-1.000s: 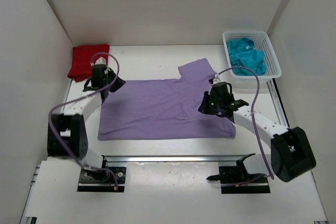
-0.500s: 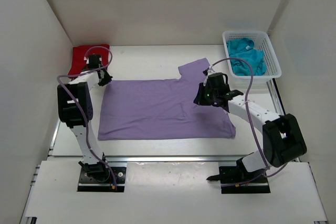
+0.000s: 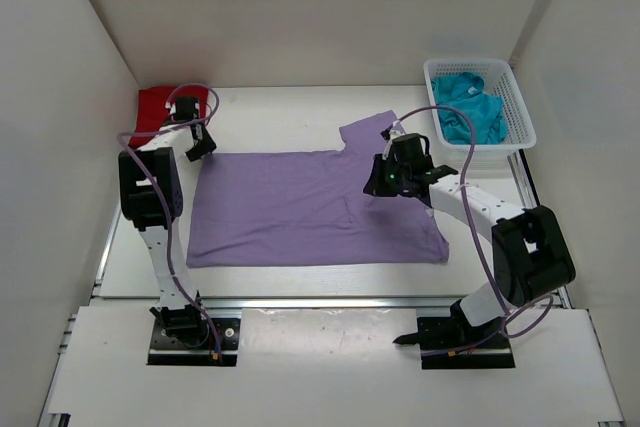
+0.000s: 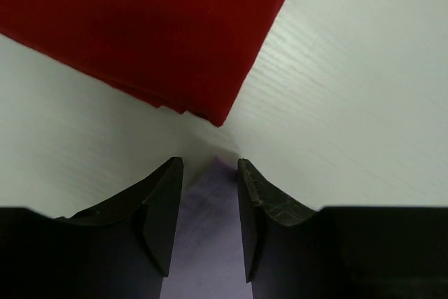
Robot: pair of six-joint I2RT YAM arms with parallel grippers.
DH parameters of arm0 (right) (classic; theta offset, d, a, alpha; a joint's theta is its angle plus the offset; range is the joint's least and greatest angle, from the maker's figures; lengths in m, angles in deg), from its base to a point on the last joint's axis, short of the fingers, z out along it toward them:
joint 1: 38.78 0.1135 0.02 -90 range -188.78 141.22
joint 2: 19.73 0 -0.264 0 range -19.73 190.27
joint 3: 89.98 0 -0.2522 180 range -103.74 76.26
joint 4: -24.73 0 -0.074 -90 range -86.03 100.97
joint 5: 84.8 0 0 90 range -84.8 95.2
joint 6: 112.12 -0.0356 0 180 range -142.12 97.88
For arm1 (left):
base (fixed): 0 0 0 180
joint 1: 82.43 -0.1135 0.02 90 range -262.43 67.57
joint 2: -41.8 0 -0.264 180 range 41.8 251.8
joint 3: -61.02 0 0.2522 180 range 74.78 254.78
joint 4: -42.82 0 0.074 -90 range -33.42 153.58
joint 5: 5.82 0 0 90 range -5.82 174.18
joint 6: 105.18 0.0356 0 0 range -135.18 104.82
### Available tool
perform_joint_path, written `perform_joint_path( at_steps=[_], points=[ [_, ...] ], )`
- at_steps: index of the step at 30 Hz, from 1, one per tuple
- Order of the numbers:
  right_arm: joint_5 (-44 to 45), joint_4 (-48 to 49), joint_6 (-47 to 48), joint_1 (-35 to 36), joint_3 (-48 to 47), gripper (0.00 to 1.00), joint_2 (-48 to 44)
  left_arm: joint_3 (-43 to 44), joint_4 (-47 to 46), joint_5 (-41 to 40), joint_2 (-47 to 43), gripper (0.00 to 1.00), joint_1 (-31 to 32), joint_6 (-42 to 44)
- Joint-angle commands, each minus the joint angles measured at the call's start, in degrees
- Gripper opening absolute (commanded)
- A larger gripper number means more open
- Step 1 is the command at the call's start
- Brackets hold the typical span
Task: Fold and stack the t-shirts
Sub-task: Grap the side of the flattened tshirt furthest away from the robot with both arms
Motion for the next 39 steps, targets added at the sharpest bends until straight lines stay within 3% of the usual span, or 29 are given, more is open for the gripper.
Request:
perform_joint_path(
  at_steps=[1,6,11,14,17,24,30,33,35,39],
  points=[
    [-1.42,2.27,-0.57,-1.14,-0.6,0.0,-2.43,4.33,4.44,-0.9,0.67,0.48,0.01,0.6],
    [-1.07,2.26,-1.09,-2.46,-2.1,0.0,-3.04,7.51,7.36,-0.2,2.79,0.41,0.27,1.39],
    [-1.69,2.35,-2.06,-5.09,-5.34,0.01,-0.15,5.93,5.77,0.51,1.82,0.24,0.19,0.78],
    [-0.55,2.26,-1.54,-7.72,-9.91,0.09,4.42,3.91,4.72,1.56,1.12,0.14,-0.51,0.08],
    [2.17,3.05,-0.49,-9.92,-15.0,0.23,10.21,2.41,3.41,2.53,0.07,0.02,-1.3,-1.06],
    [6.92,-3.35,3.21,-14.41,-39.86,0.37,31.04,-0.22,1.12,4.72,-4.76,0.0,0.01,-2.74],
    [11.58,-21.53,6.37,-15.03,-75.01,0.37,53.54,-1.72,0.06,4.99,-9.77,0.0,0.98,-3.09],
    [11.94,-31.81,6.99,-15.73,-98.43,0.37,67.13,-2.68,-0.21,5.52,-12.06,0.0,0.71,-3.52],
    [10.02,-32.2,5.85,-16.61,-100.54,0.39,69.37,-2.86,-0.21,5.69,-12.24,0.0,0.28,-3.0],
    [8.43,-26.84,5.32,-17.57,-94.29,0.44,67.45,-5.49,-1.6,6.92,-14.43,0.0,-0.34,-3.35]
  ],
)
